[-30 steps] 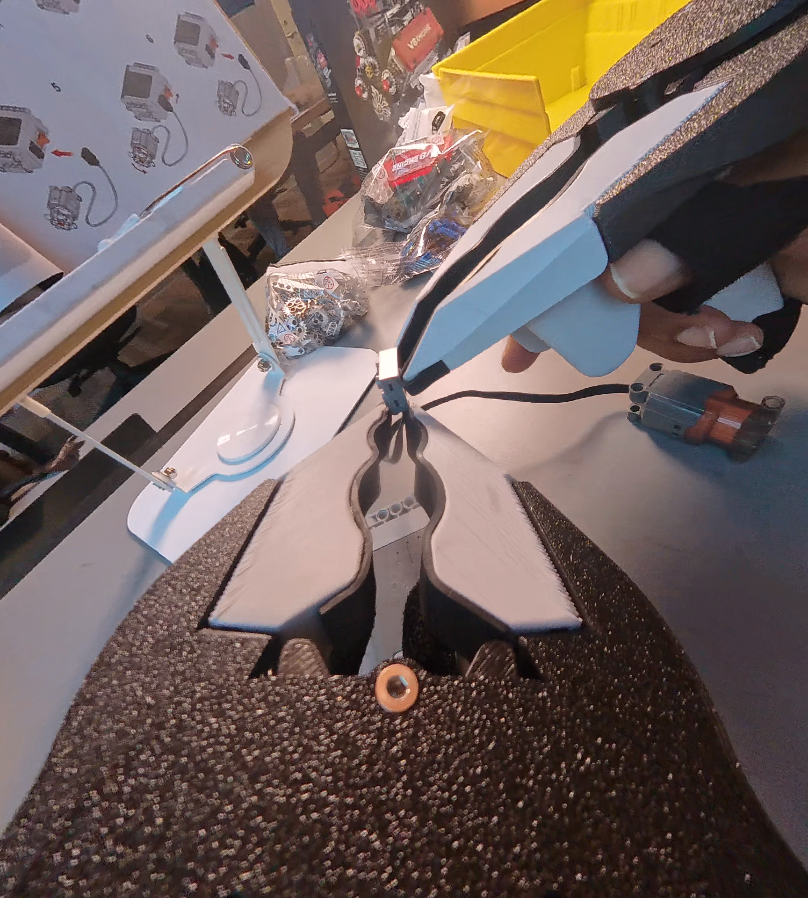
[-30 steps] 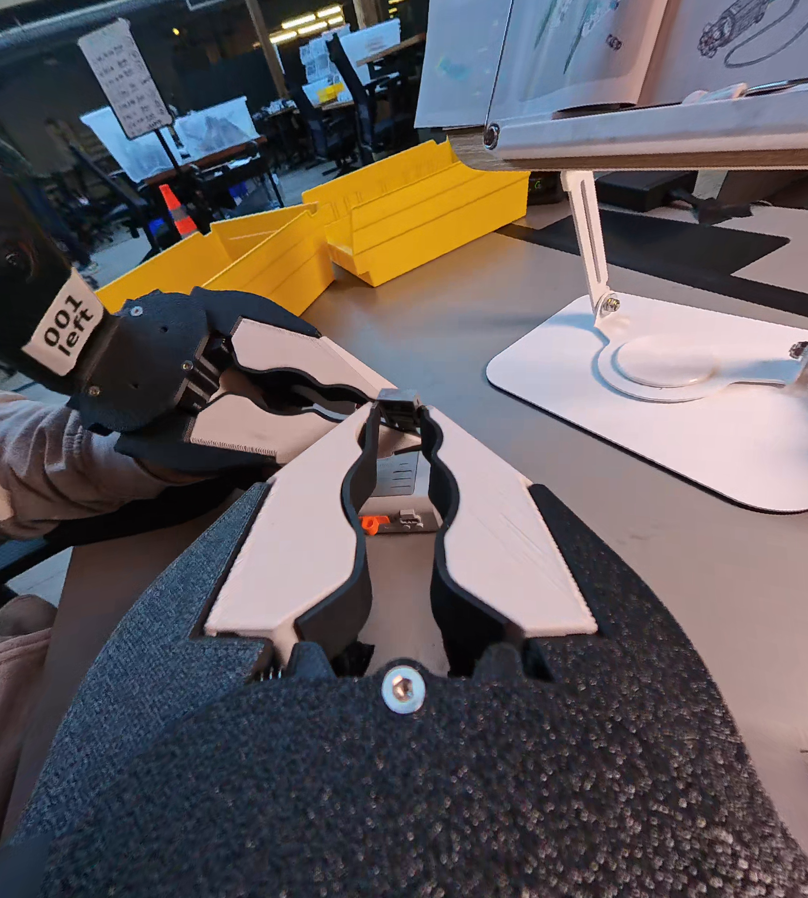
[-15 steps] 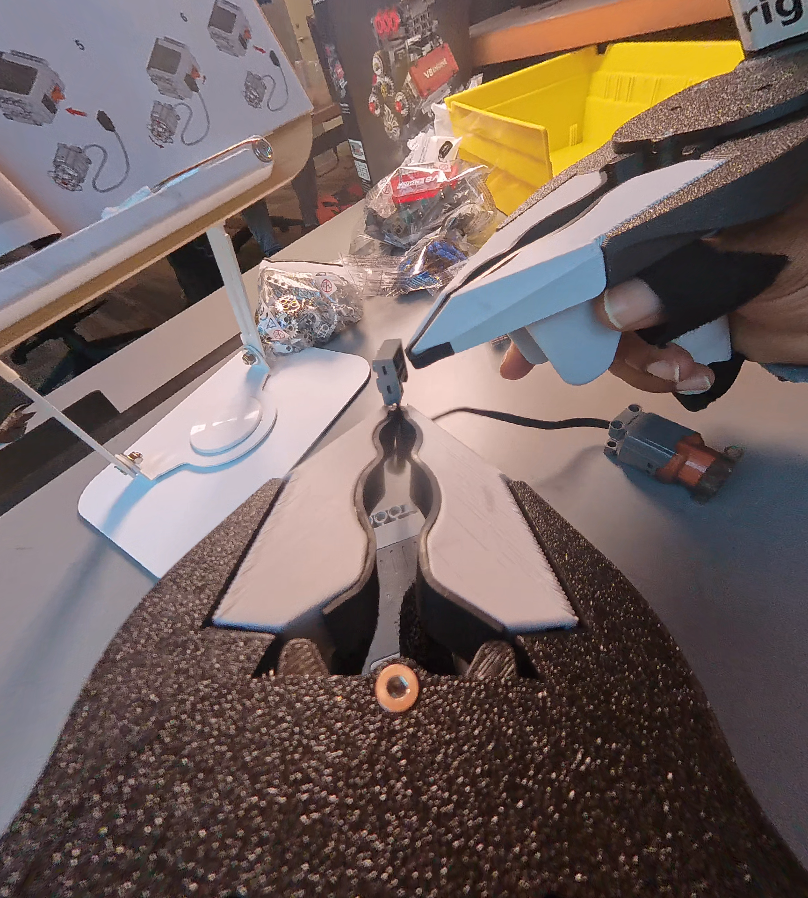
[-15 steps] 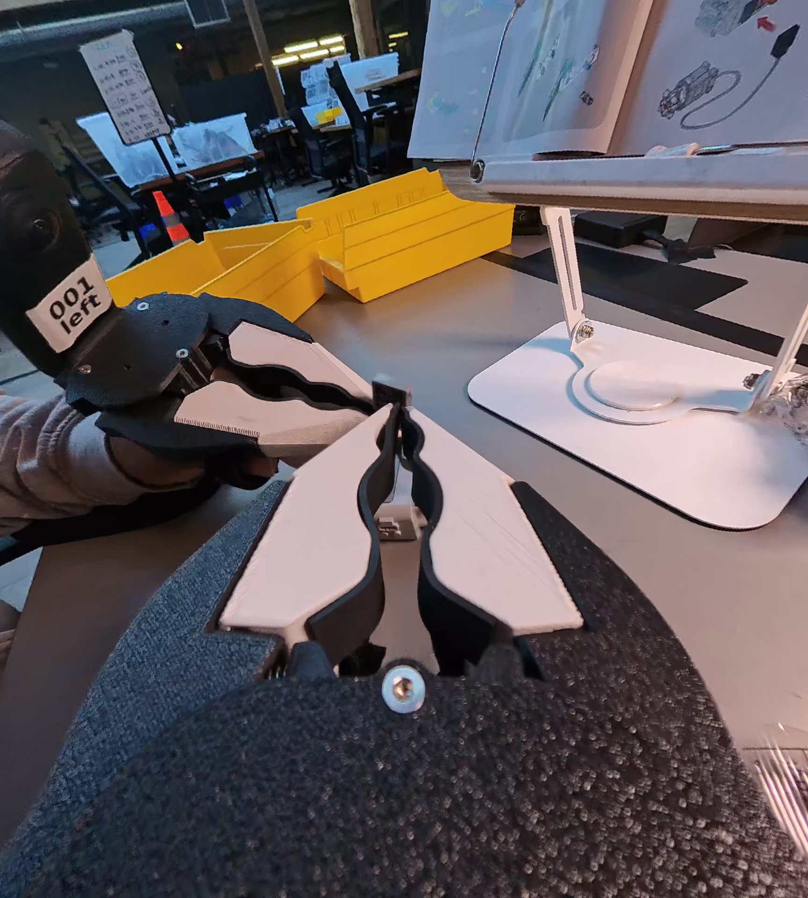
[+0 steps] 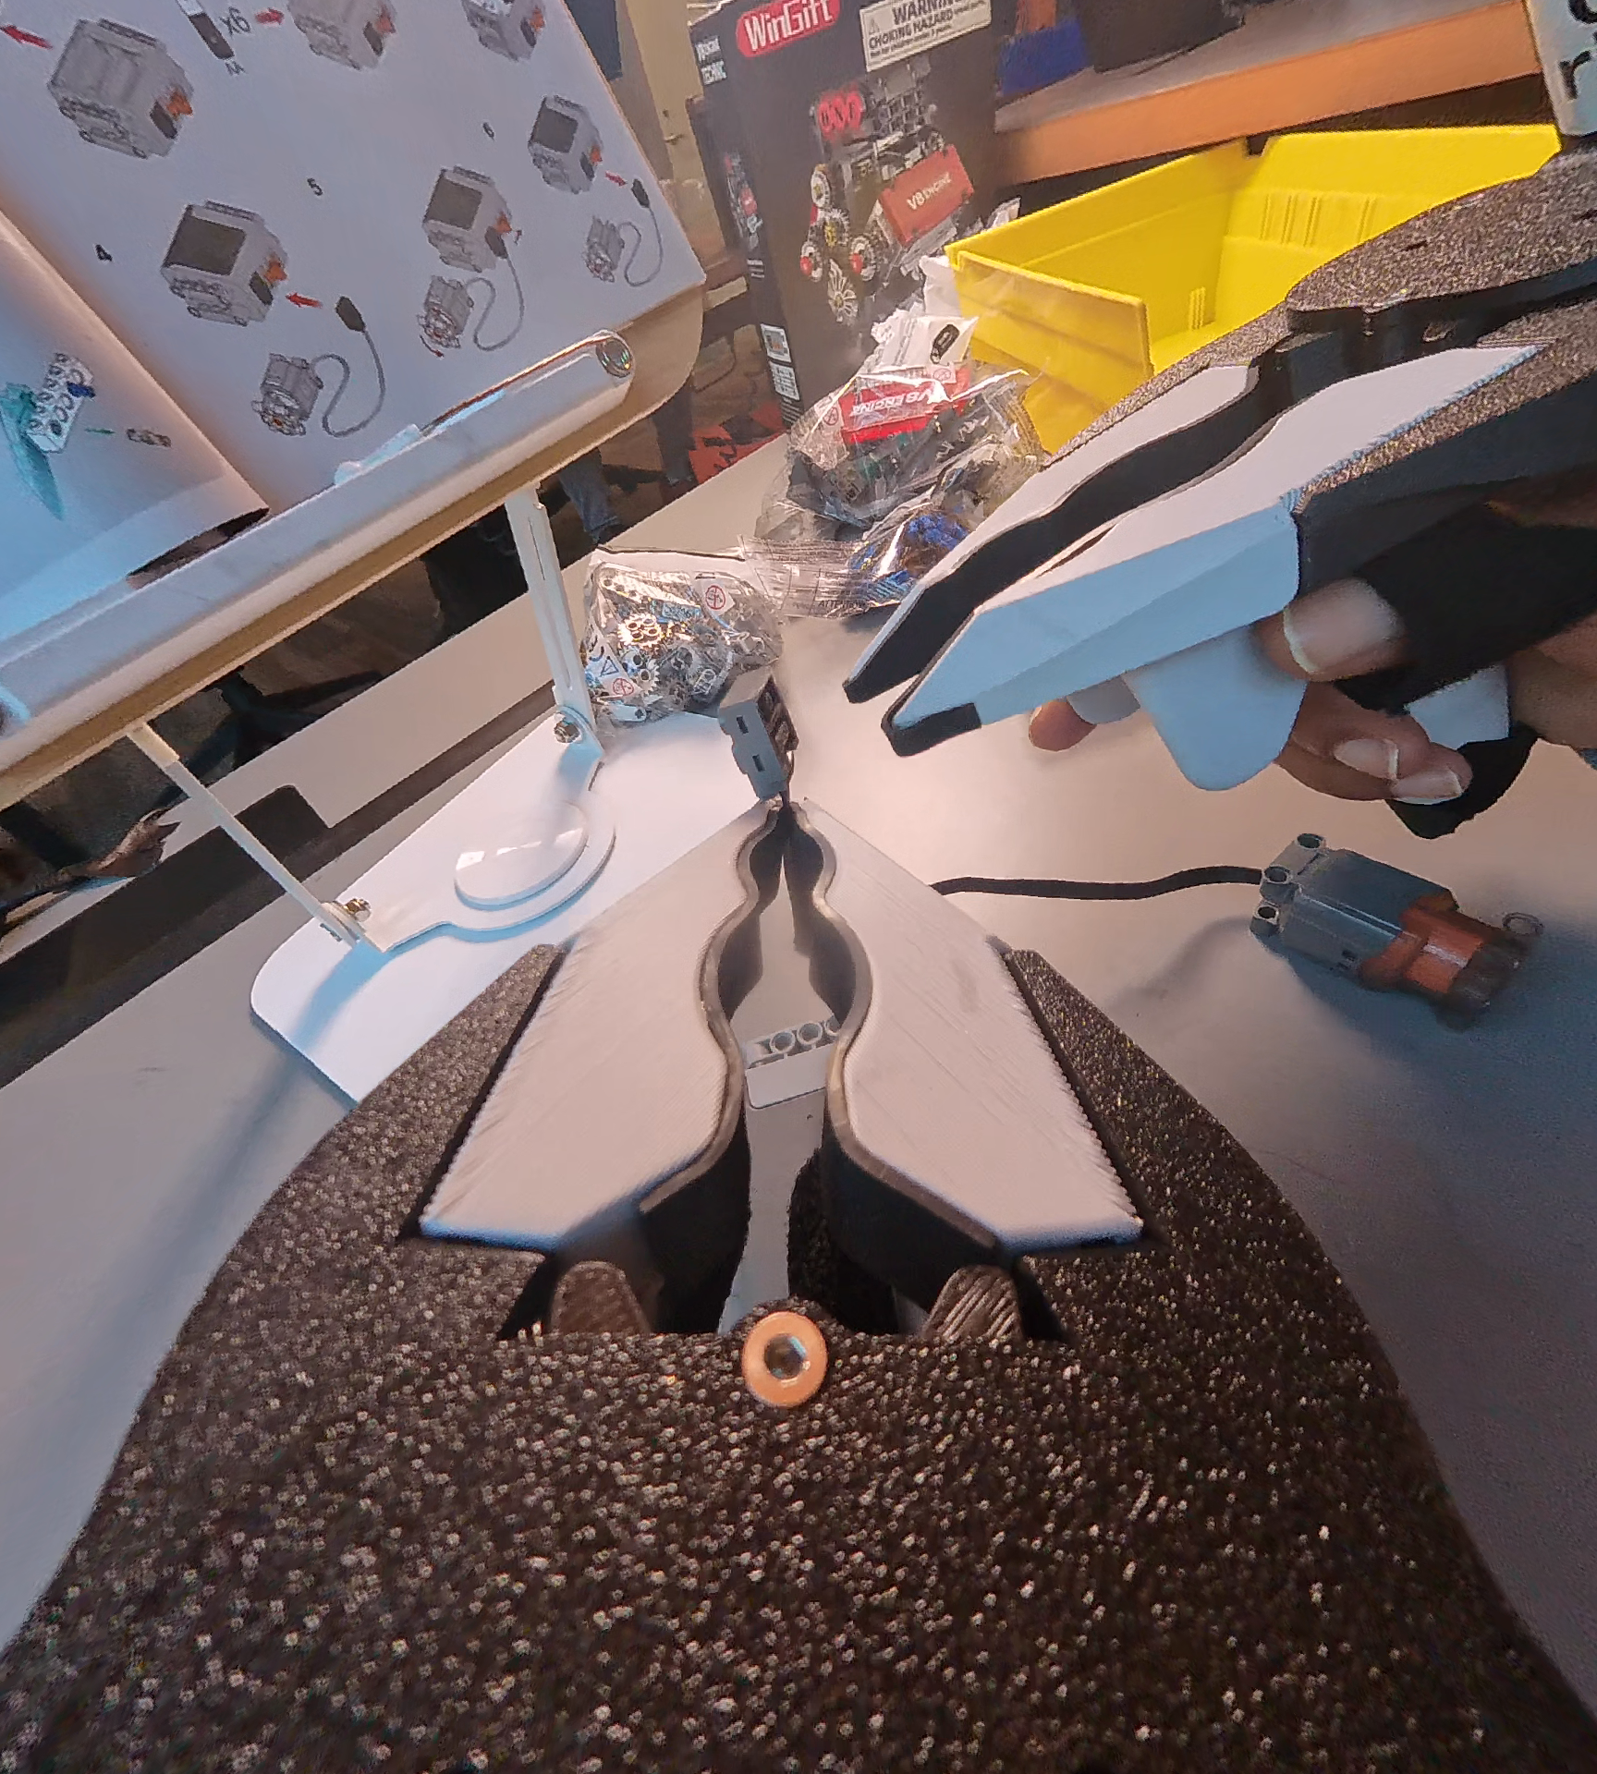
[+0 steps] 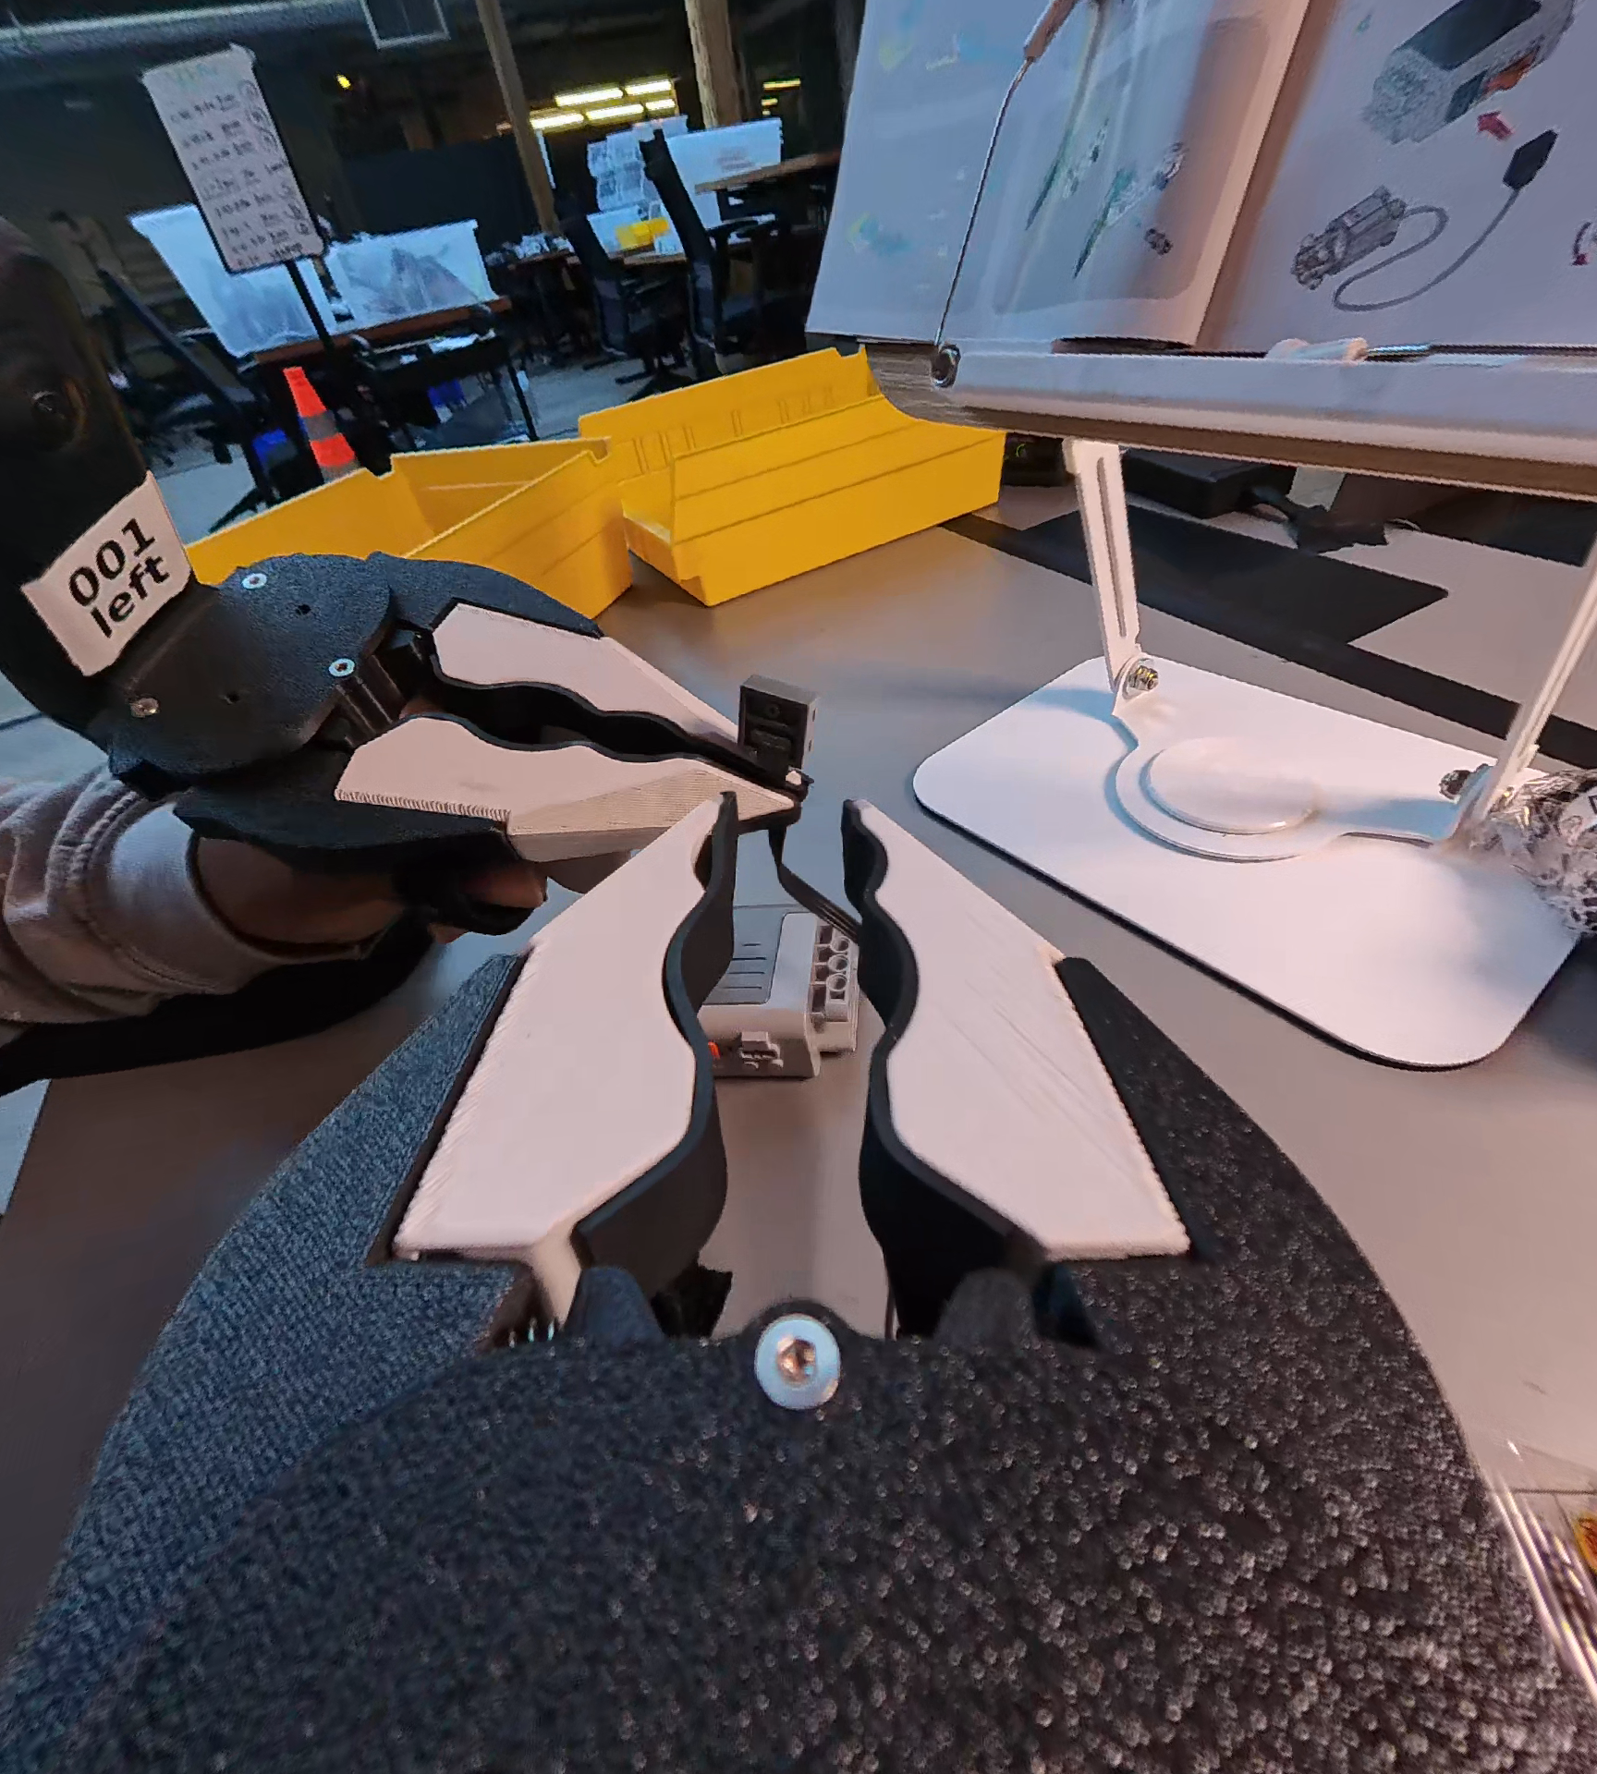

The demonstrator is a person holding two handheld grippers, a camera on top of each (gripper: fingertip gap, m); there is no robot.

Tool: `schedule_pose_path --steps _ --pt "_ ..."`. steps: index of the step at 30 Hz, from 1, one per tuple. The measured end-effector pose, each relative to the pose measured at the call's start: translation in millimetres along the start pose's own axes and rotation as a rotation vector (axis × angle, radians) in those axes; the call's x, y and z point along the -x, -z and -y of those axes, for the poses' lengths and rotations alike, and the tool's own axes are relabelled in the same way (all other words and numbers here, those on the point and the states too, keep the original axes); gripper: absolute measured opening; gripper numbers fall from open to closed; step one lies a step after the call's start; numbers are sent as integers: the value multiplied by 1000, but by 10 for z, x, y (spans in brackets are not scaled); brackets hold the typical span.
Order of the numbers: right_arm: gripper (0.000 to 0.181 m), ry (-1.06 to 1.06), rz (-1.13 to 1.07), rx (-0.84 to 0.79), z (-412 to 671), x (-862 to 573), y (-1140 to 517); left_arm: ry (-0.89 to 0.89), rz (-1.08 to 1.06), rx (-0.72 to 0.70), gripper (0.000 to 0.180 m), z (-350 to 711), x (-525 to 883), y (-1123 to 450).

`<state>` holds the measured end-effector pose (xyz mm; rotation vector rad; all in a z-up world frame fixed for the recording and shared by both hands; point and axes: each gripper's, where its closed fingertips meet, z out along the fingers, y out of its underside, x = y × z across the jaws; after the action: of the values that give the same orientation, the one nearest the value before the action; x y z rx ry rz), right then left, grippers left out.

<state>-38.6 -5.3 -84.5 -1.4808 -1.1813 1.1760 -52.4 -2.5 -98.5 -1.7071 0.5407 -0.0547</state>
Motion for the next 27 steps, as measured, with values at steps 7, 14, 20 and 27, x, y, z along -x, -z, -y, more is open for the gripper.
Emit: schedule_pose_path --steps 7,14,20,27 --pt "19 -14 -6 1 -35 65 -61 -129 70 -4 0 49 -34 -17" --pt "20 -53 -6 -50 50 56 -35 -222 99 -6 0 78 -82 -15" --pt "16 -44 -57 -42 38 7 -33 -320 146 21 0 59 -110 -52" --pt "16 -77 -58 -49 40 -21 -24 -386 174 35 0 50 -126 -70"
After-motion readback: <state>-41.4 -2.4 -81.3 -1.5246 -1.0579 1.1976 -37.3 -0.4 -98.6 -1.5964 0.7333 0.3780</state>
